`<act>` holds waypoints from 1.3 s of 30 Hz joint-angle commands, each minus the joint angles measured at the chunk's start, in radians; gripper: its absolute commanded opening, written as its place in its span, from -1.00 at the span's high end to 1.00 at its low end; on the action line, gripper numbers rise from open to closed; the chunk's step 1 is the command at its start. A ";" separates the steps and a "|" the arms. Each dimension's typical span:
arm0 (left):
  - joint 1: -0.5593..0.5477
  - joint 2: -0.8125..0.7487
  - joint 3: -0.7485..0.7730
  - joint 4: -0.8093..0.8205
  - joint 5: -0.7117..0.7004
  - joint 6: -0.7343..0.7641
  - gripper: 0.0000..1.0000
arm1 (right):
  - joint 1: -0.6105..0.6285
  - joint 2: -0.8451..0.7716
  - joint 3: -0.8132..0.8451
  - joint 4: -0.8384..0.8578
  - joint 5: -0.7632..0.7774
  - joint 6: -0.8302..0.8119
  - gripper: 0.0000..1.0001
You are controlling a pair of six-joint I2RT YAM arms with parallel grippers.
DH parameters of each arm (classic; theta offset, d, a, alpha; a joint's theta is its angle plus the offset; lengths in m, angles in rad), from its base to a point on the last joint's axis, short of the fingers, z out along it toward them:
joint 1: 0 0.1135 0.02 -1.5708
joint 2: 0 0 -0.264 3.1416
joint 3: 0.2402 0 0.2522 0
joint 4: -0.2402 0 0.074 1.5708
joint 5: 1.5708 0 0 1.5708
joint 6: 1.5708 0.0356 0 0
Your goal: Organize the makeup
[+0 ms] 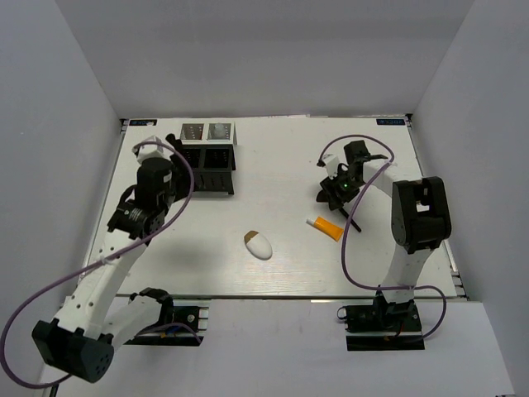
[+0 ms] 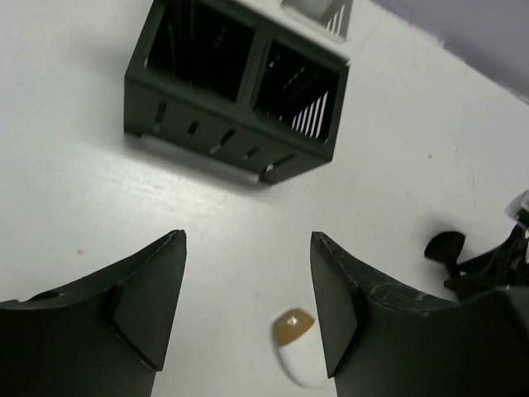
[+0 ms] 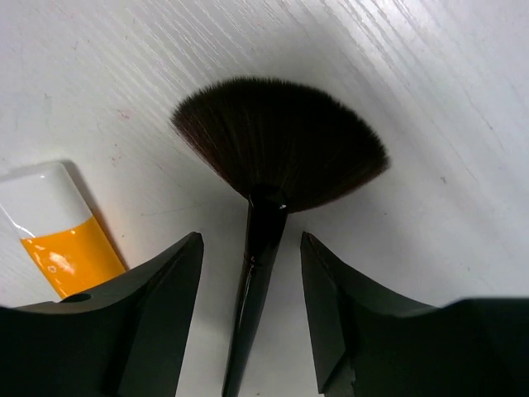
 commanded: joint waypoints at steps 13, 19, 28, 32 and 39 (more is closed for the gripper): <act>-0.001 -0.215 -0.183 -0.287 0.117 -0.256 -0.43 | 0.040 0.002 0.111 -0.096 -0.014 -0.077 1.00; -0.001 -0.316 -0.305 -0.302 0.146 -0.357 -0.43 | 0.118 -0.012 0.464 -0.190 -0.267 -0.137 1.00; -0.001 -0.393 -0.314 -0.385 0.129 -0.416 -0.43 | 0.386 0.101 0.787 0.250 -0.495 0.085 1.00; -0.001 -0.420 -0.322 -0.414 0.132 -0.437 -0.43 | 0.486 0.195 0.881 0.666 -0.456 0.265 1.00; -0.001 -0.446 -0.306 -0.449 0.127 -0.449 -0.43 | 0.596 0.426 1.005 1.098 -0.247 0.490 1.00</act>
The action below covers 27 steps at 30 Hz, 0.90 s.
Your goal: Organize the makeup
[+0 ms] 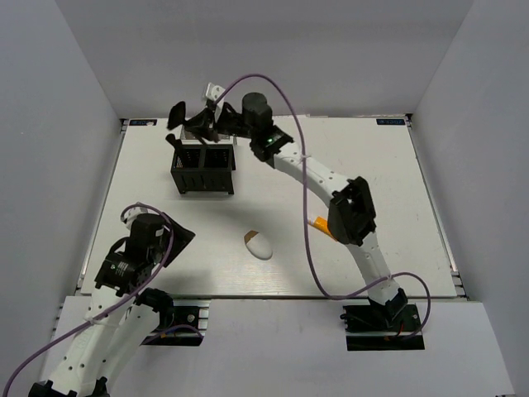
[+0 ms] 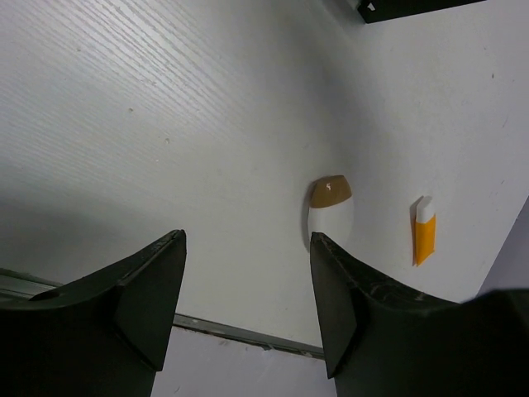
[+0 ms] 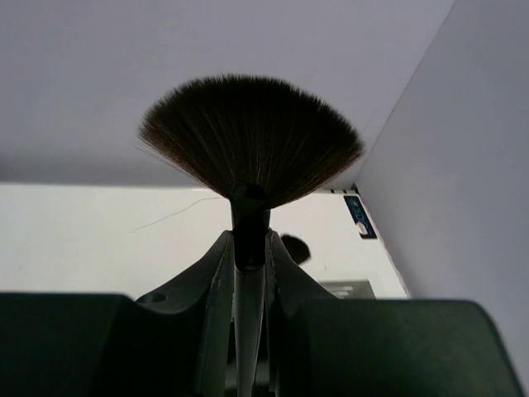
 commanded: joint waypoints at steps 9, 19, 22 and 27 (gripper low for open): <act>-0.001 -0.023 -0.010 -0.033 0.019 -0.007 -0.43 | 0.061 0.228 0.077 0.509 0.291 0.142 1.00; -0.001 0.034 0.028 -0.026 0.044 0.039 -0.47 | 0.081 0.299 0.062 0.531 0.359 0.152 0.99; -0.001 0.042 0.022 0.011 0.068 0.045 -0.50 | 0.079 0.289 0.030 0.529 0.333 0.154 0.53; -0.001 0.095 0.040 0.071 0.115 0.085 -0.51 | 0.073 0.262 -0.016 0.528 0.296 0.148 0.06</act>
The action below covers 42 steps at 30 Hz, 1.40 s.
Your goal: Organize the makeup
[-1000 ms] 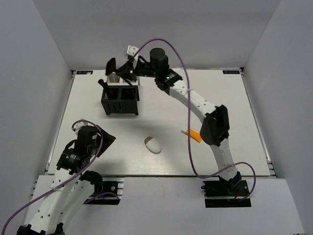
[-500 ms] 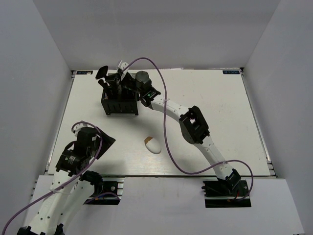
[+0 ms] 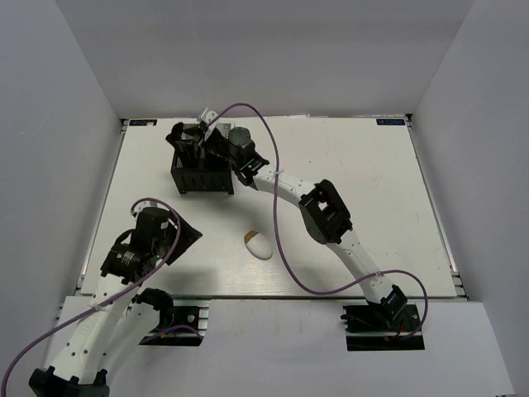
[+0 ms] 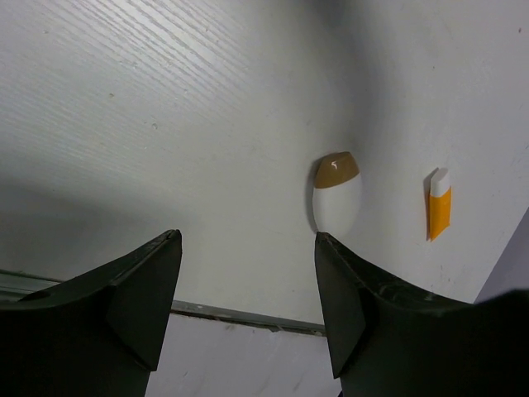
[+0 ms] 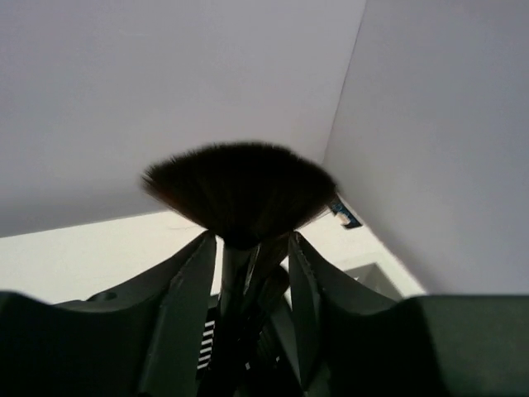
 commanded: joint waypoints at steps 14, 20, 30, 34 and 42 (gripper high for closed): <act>-0.001 0.131 0.041 0.218 0.167 0.041 -0.46 | -0.086 -0.352 -0.301 0.138 -0.012 -0.017 0.03; -0.022 0.359 0.066 0.246 0.241 0.026 0.42 | -0.189 -0.706 -0.691 0.004 0.027 -0.081 1.00; -0.257 0.848 0.345 0.101 0.126 -0.046 -0.12 | -0.407 -1.205 -1.238 -0.513 0.043 -0.176 -0.19; -0.335 1.000 0.477 0.023 0.052 -0.113 -0.53 | -0.465 -1.336 -1.405 -0.543 0.040 -0.155 -0.24; -0.407 1.163 0.589 -0.002 0.046 -0.158 -0.89 | -0.533 -1.466 -1.552 -0.523 0.008 -0.096 -0.29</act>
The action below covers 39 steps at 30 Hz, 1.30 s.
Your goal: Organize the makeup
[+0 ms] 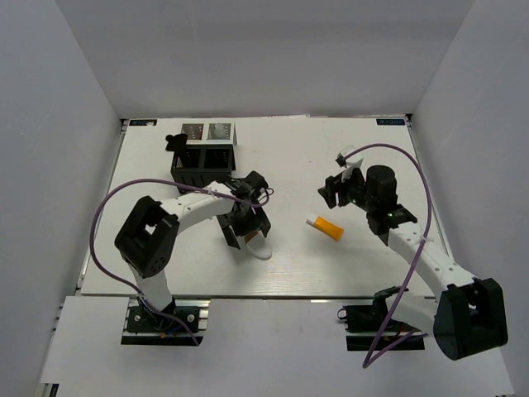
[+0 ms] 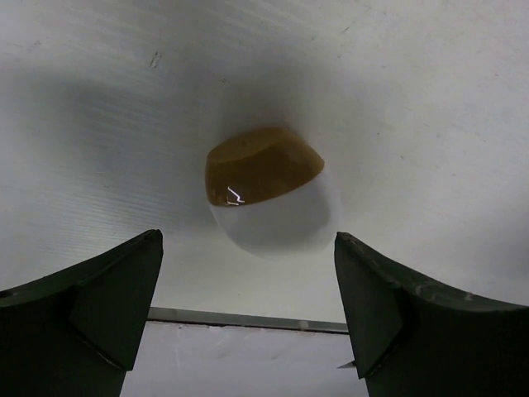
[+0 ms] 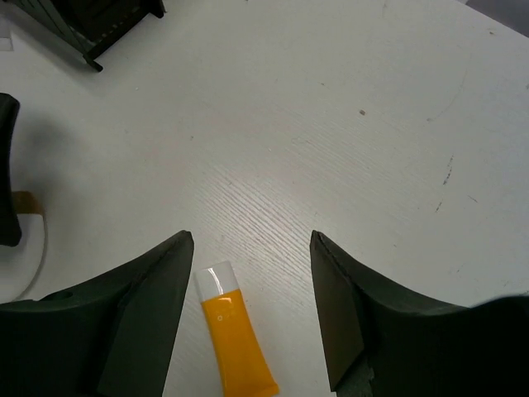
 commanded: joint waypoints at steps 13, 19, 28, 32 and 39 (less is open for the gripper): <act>-0.034 0.154 0.076 0.005 0.000 -0.029 -0.78 | -0.066 -0.053 -0.053 0.049 -0.081 0.035 -0.30; -0.034 0.140 0.043 0.057 -0.009 -0.031 -0.21 | -0.089 -0.052 -0.058 0.049 -0.099 0.048 -0.29; -0.025 0.014 0.206 0.155 -0.114 0.225 0.84 | -0.109 -0.041 -0.055 0.040 -0.121 0.042 -0.28; -0.006 -0.111 0.243 0.234 -0.313 0.414 1.00 | -0.114 -0.040 -0.059 0.040 -0.132 0.039 -0.27; 0.093 -0.093 0.395 0.240 -0.662 0.569 1.00 | -0.117 -0.035 -0.054 0.042 -0.145 0.033 -0.25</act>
